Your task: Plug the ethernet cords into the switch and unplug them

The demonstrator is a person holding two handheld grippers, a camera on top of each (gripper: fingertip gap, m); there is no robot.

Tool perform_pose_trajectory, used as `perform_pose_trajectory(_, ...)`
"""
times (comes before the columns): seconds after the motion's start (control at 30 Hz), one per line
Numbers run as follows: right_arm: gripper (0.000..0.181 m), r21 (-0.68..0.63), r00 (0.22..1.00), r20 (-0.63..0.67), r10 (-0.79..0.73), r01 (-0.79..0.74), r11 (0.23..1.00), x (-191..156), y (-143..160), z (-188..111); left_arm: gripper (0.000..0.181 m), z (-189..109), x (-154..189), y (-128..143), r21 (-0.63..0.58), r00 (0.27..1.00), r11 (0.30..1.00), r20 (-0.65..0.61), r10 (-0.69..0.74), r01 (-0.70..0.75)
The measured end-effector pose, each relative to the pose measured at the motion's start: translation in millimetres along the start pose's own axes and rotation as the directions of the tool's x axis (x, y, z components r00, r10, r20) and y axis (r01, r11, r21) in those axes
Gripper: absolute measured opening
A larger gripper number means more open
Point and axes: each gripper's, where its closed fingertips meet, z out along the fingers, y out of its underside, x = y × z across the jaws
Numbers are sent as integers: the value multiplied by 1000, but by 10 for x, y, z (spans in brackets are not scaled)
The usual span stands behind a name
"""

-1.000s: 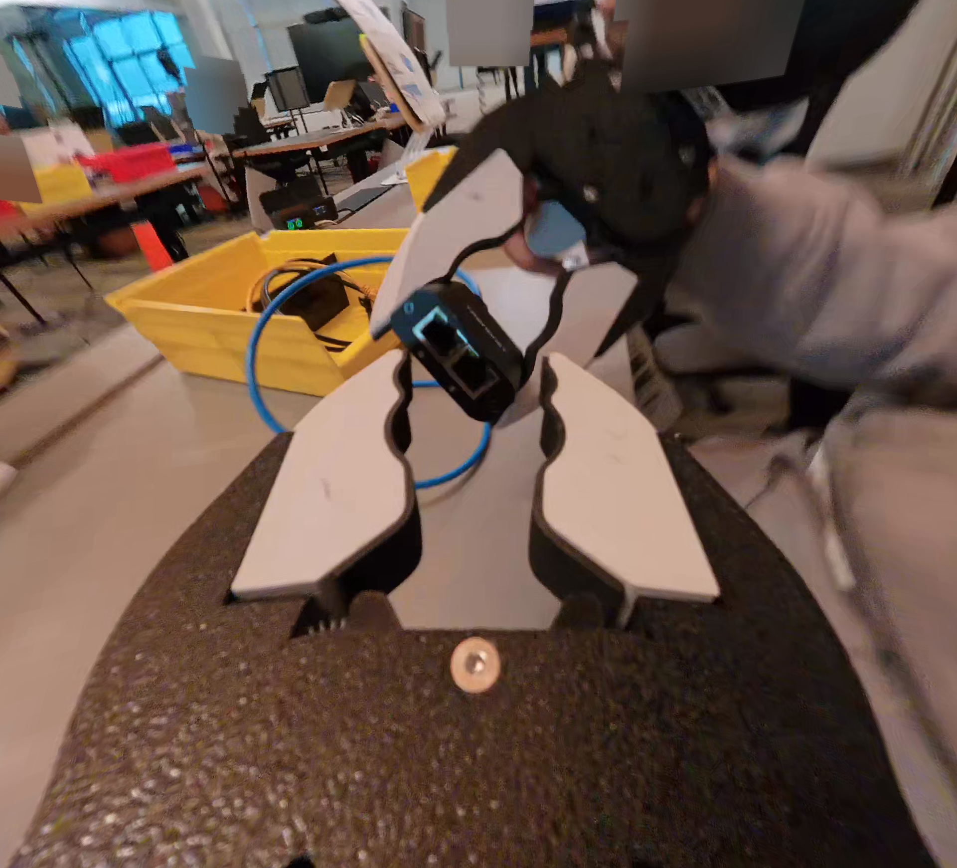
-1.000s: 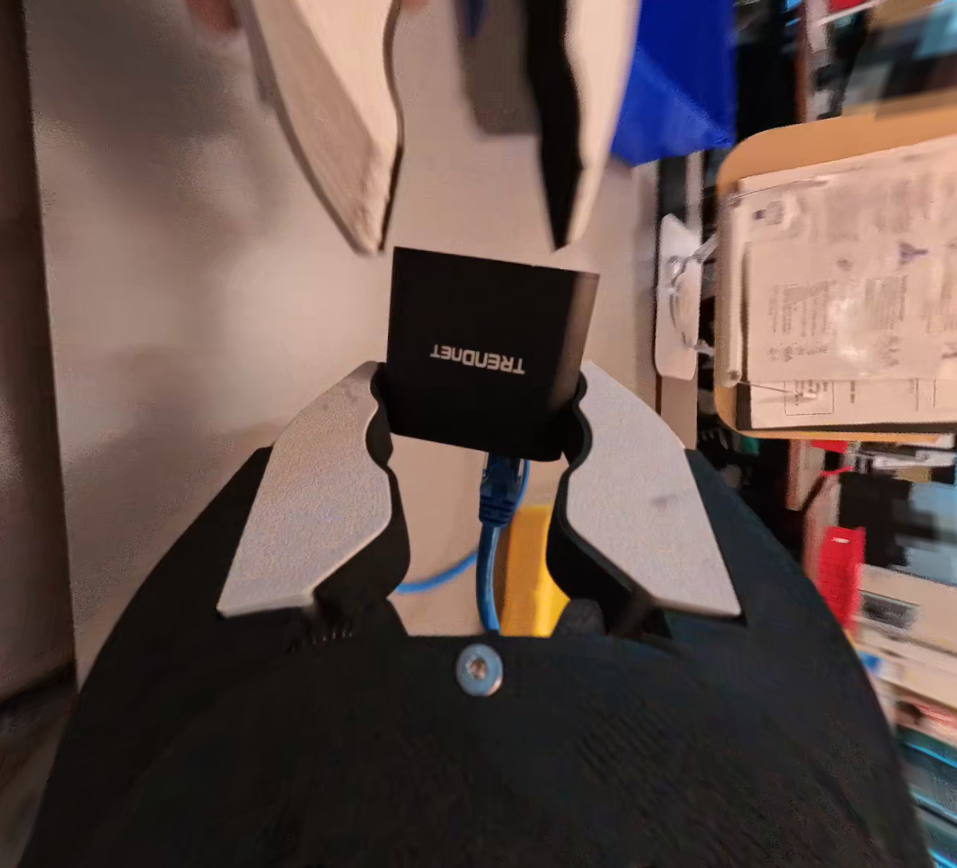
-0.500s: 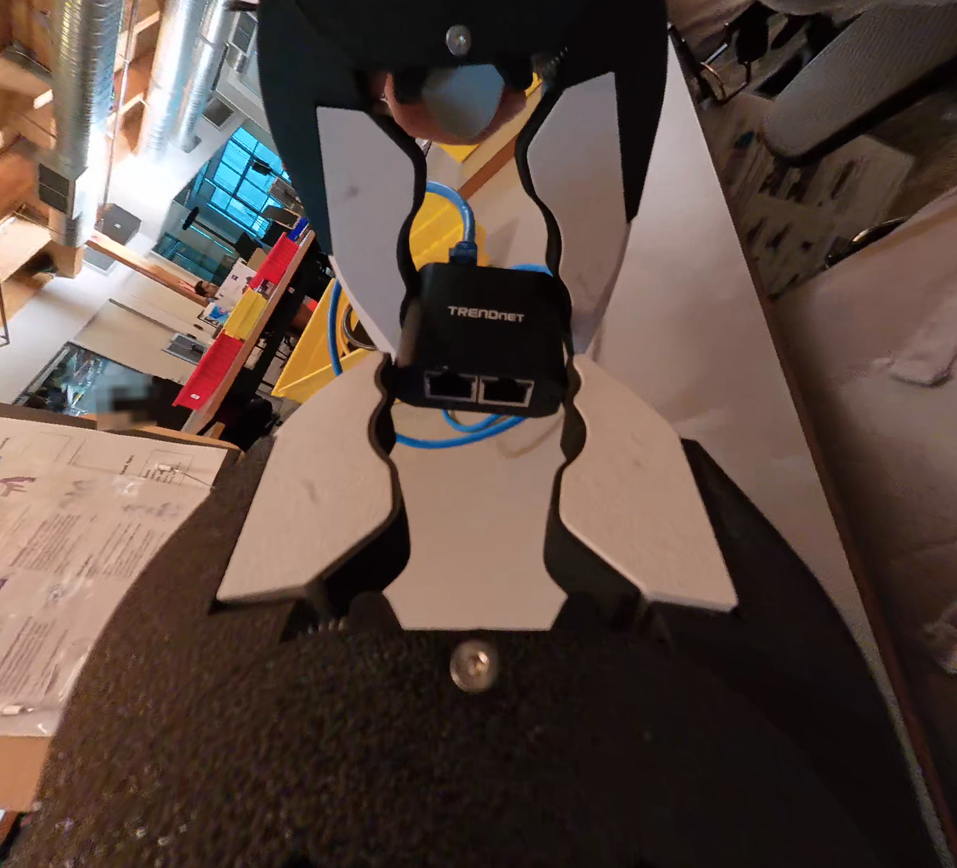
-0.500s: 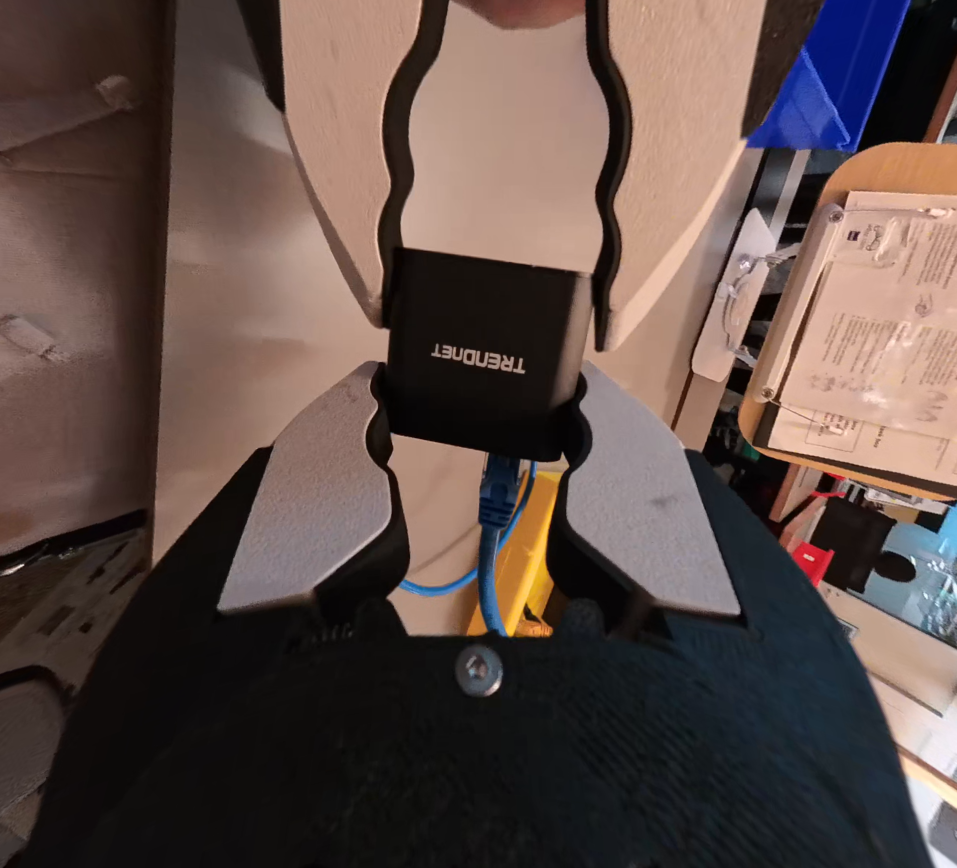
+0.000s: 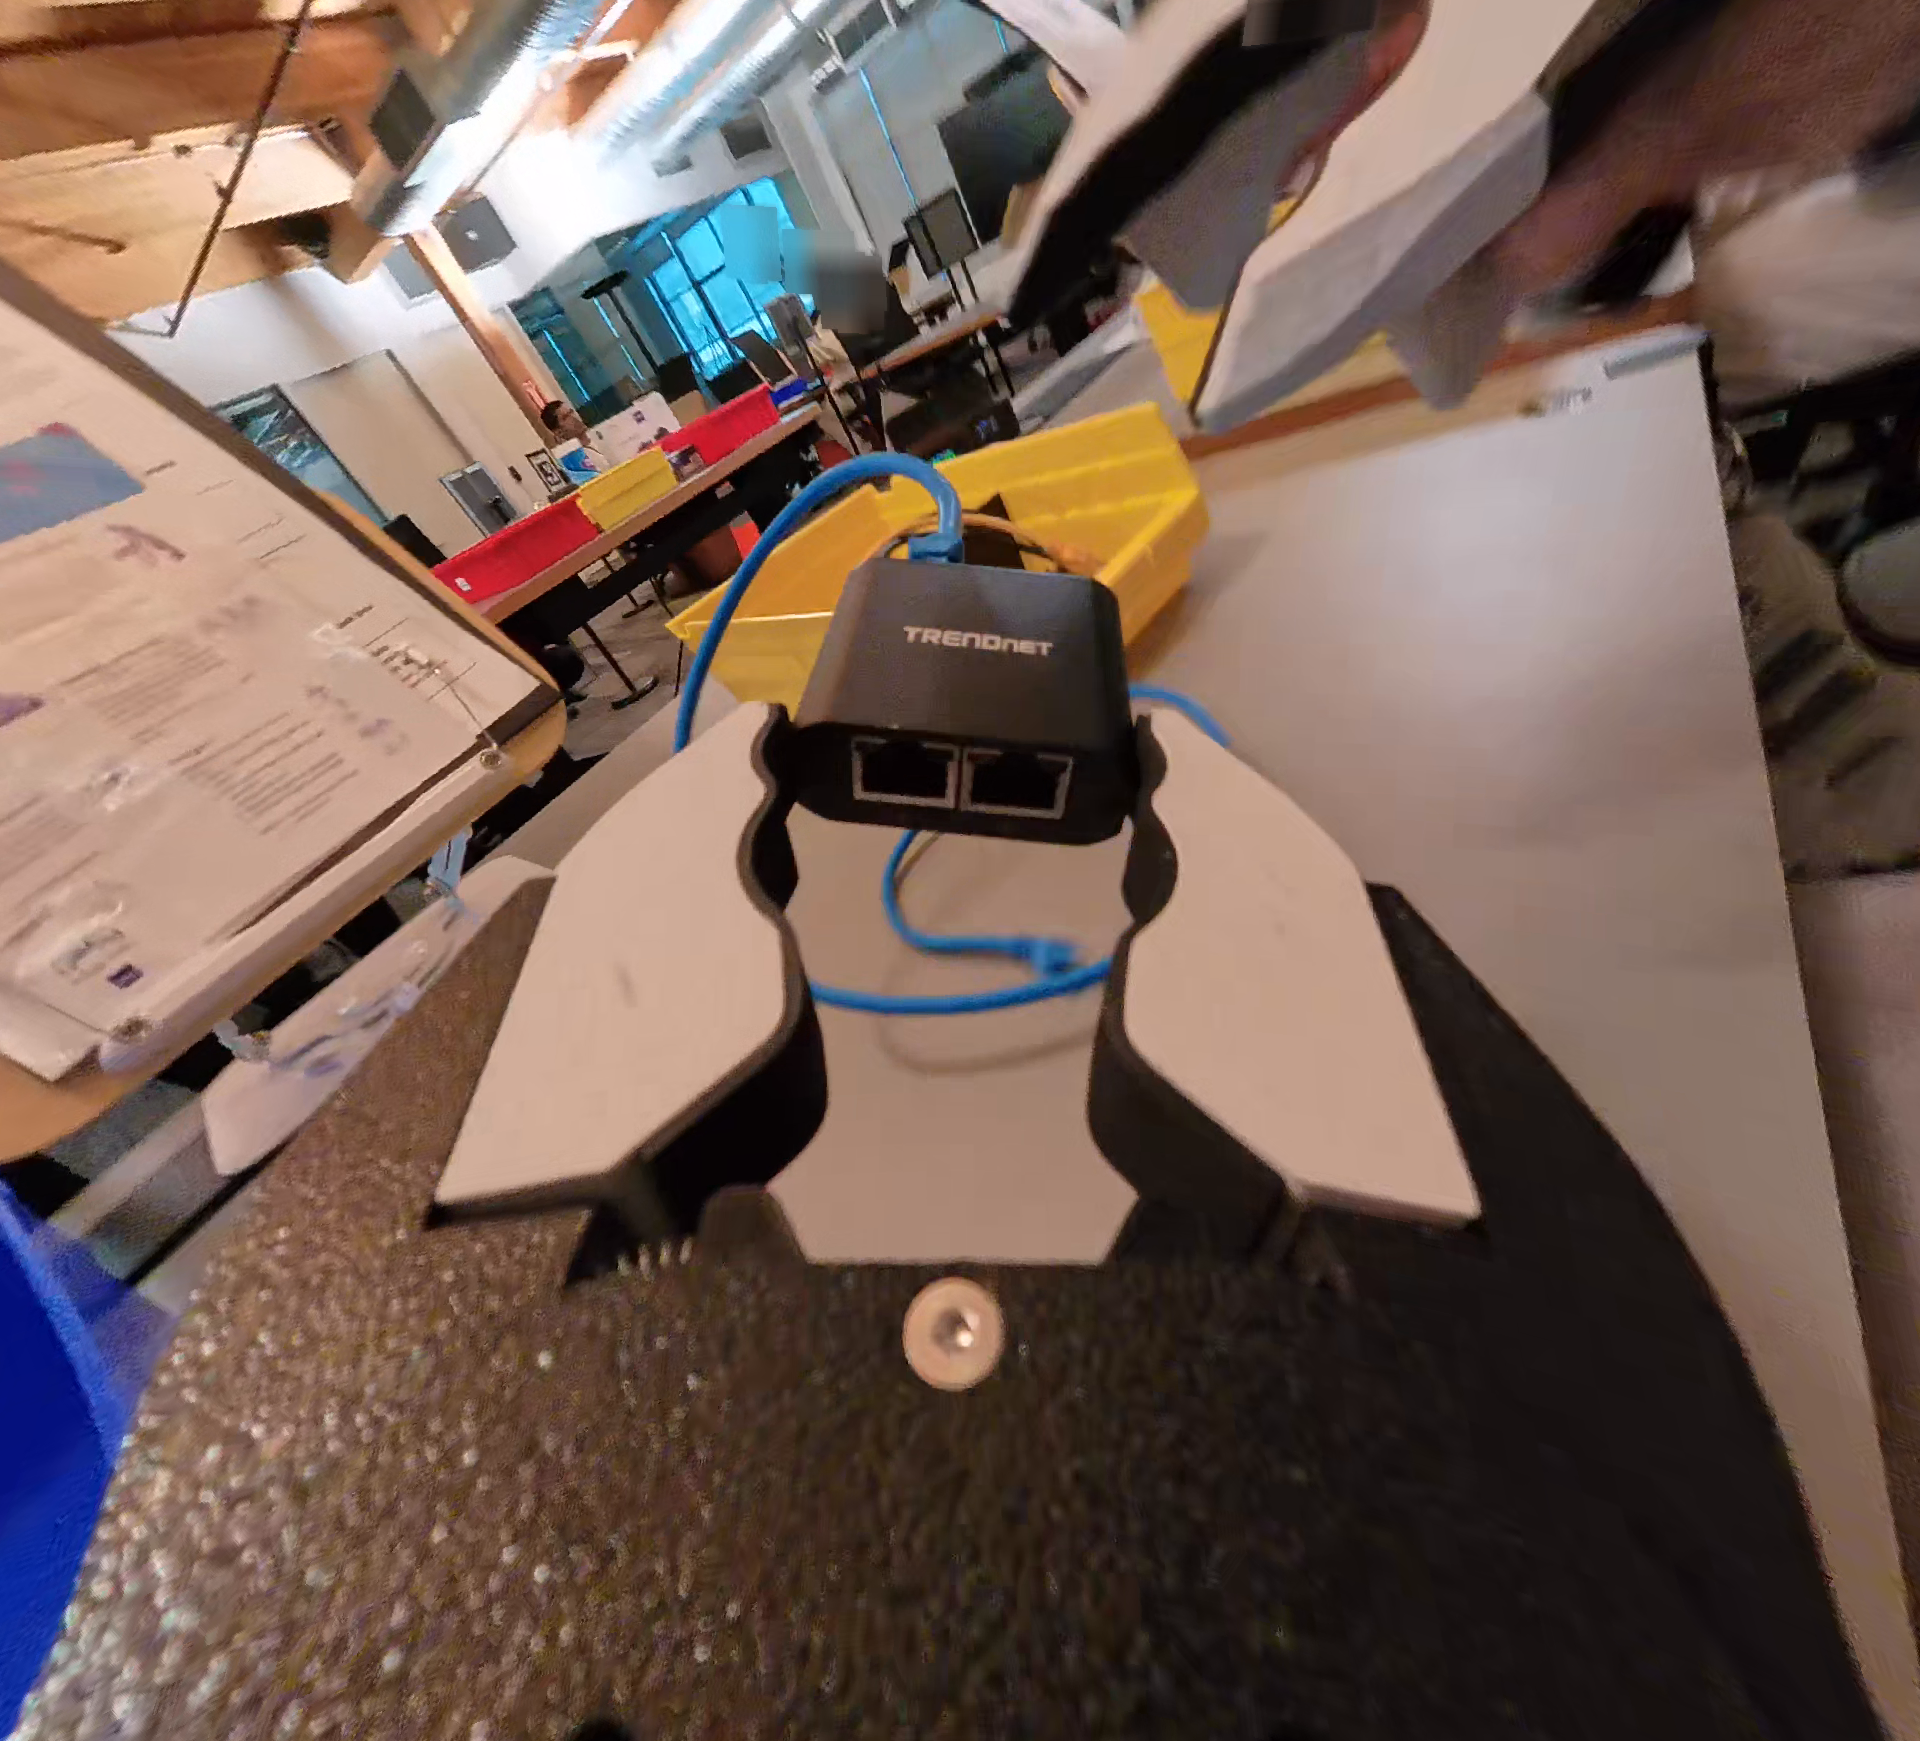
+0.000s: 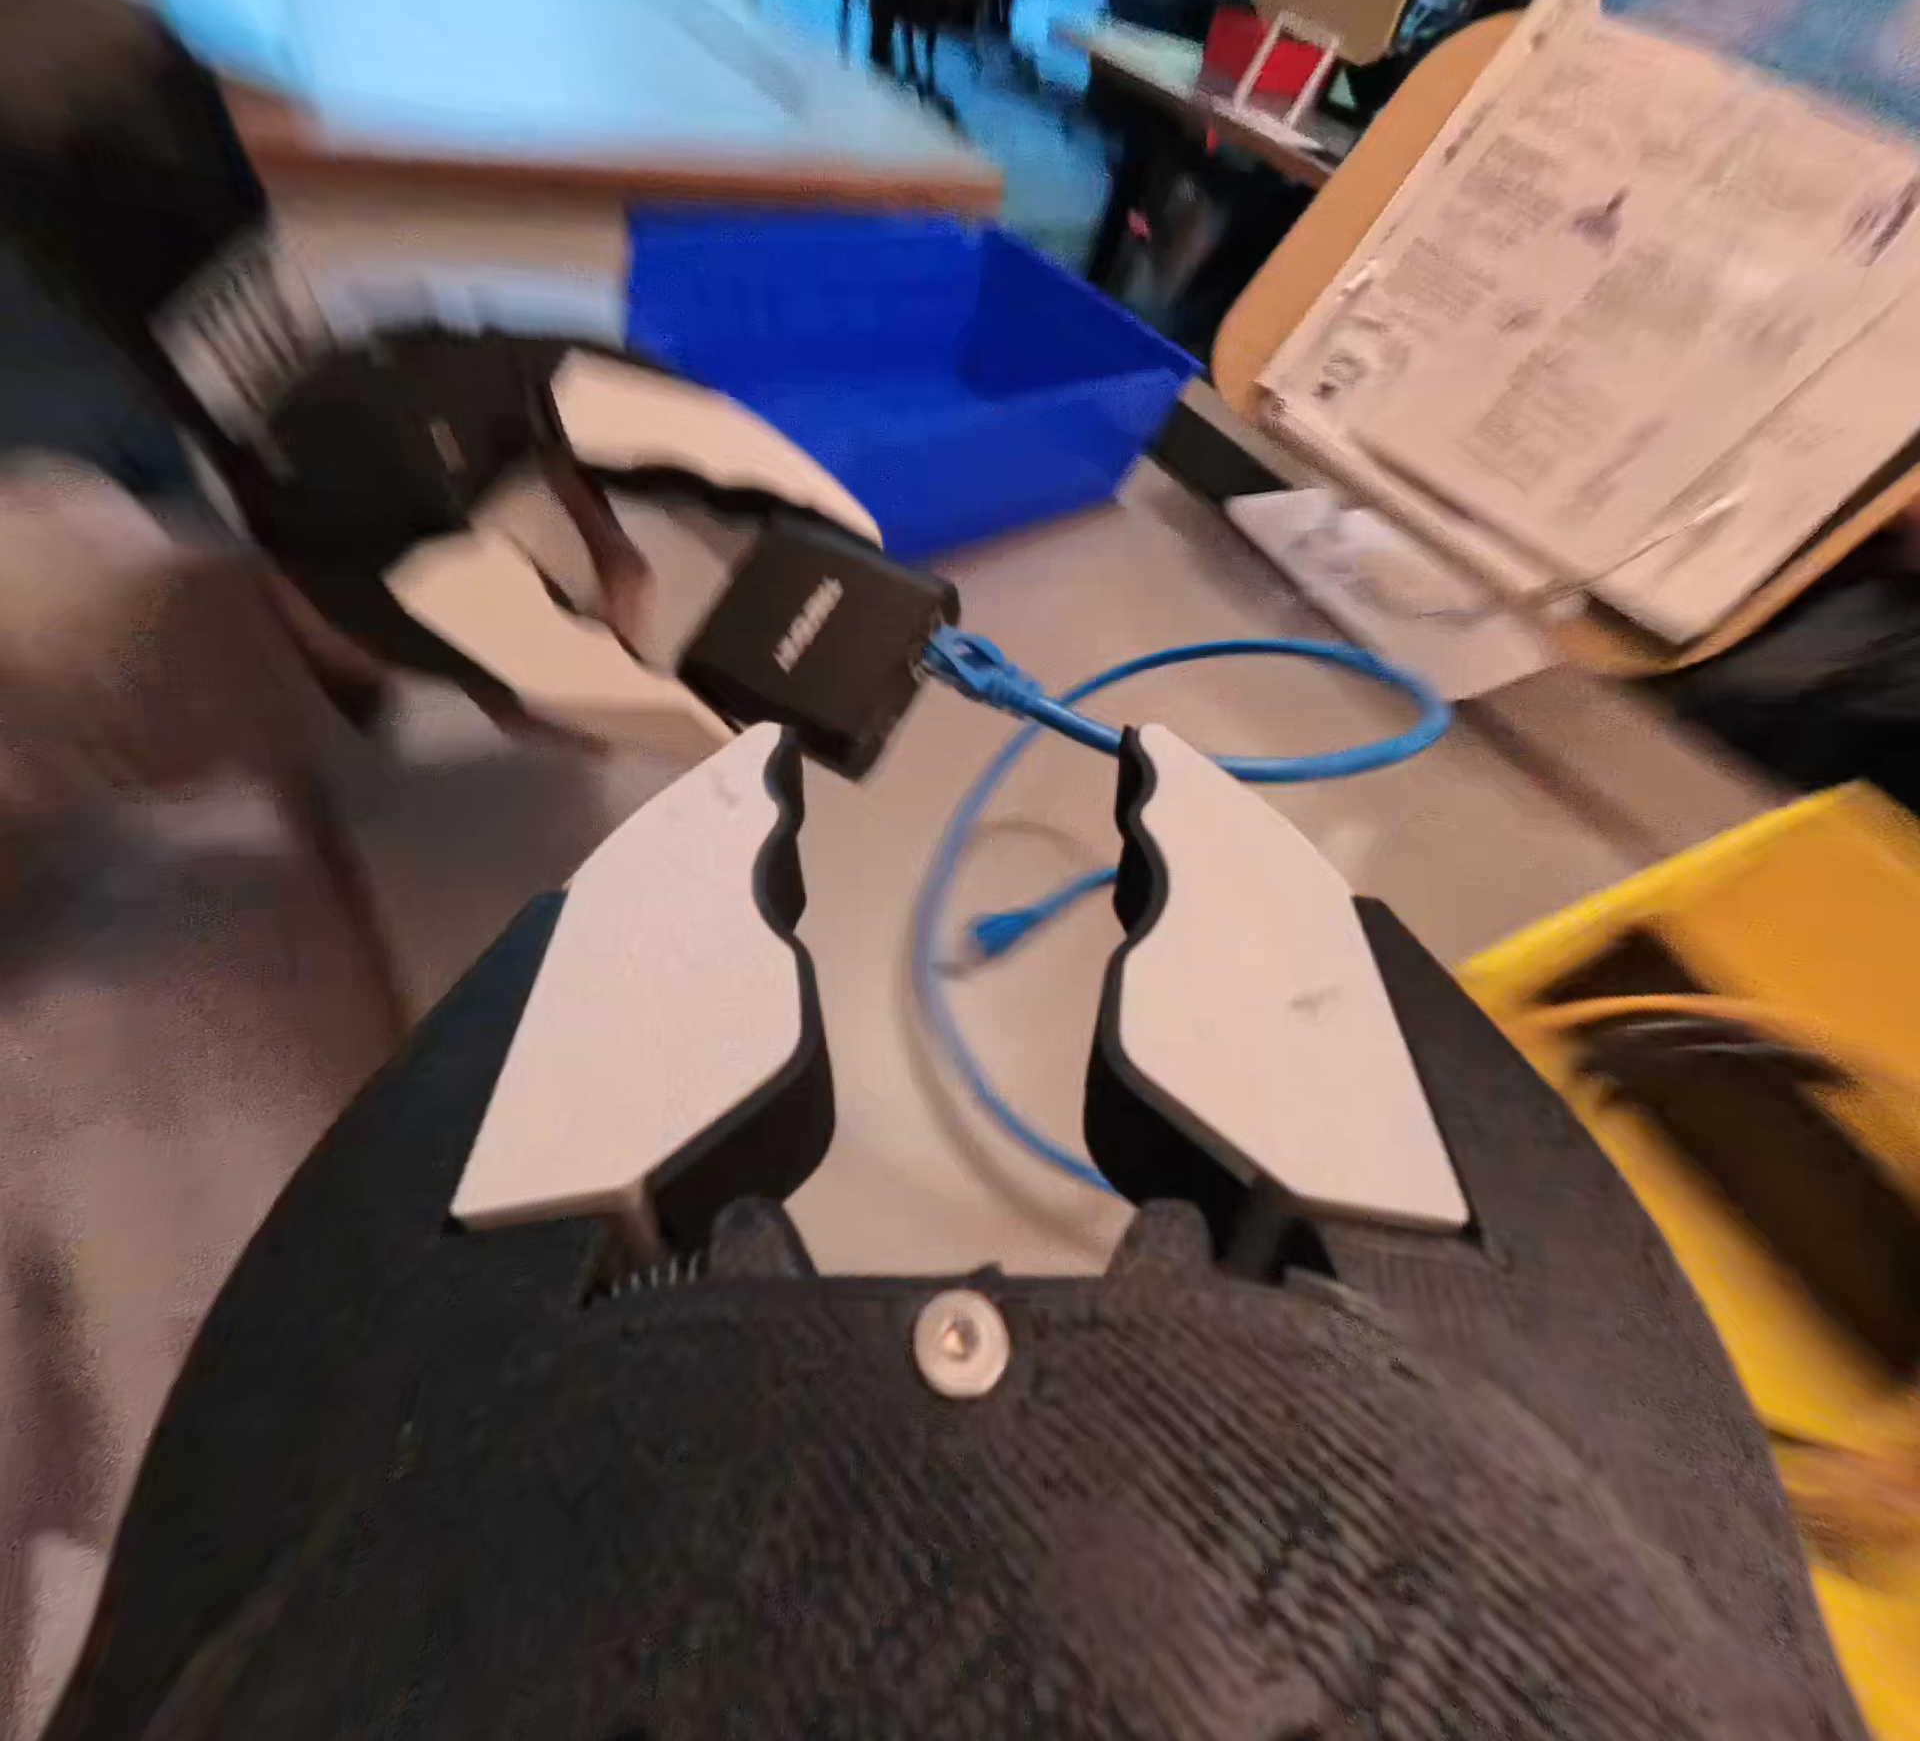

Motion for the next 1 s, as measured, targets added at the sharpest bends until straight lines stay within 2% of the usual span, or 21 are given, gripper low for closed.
perform_pose_trajectory(0.03,57,81,975,61,213,-218,973,-6,-45,21,61,-16,-37,-22,22,999,999,11,-30,30)
perform_pose_trajectory(0.07,57,129,905,148,399,-418,899,-19,-56,60,61,-30,-72,-43,44,998,998,25,-54,53)
perform_pose_trajectory(0.13,57,109,723,347,597,-663,740,-142,1,181,61,-38,-71,-68,65,997,995,17,-75,73)
perform_pose_trajectory(0.2,63,38,591,440,676,-764,644,-253,109,334,61,-41,-39,-102,88,998,994,7,-65,64)
perform_pose_trajectory(0.23,61,36,541,482,689,-798,601,-295,101,379,61,-35,-6,-111,90,998,994,-8,-59,60)
perform_pose_trajectory(0.33,52,37,447,553,703,-856,515,-364,42,471,61,-19,76,-124,108,998,993,-40,-39,43)
perform_pose_trajectory(0.37,35,53,455,531,715,-860,507,-329,73,506,61,-21,84,-134,121,998,992,-43,-41,45)
perform_pose_trajectory(0.4,31,65,464,537,705,-855,514,-324,78,506,61,-27,85,-146,133,998,990,-50,-44,51)
perform_pose_trajectory(0.47,29,47,456,555,695,-852,521,-350,69,483,61,-46,98,-146,139,998,990,-65,-20,29)
perform_pose_trajectory(0.53,28,49,503,549,667,-816,575,-386,69,456,61,-65,123,-137,135,996,991,-81,22,-11)
perform_pose_trajectory(0.63,27,13,519,551,653,-788,616,-454,45,401,61,-111,166,-156,143,988,984,-91,122,-108)
perform_pose_trajectory(0.77,26,-36,483,557,675,-798,601,-553,-19,388,68,-116,195,-230,159,987,981,-101,127,-110)
perform_pose_trajectory(0.87,26,-19,484,520,704,-817,576,-560,-36,438,70,-92,179,-215,142,986,979,-59,157,-148)
perform_pose_trajectory(1.0,25,7,488,500,716,-829,560,-577,-60,453,71,-96,132,-228,144,991,982,-34,131,-125)
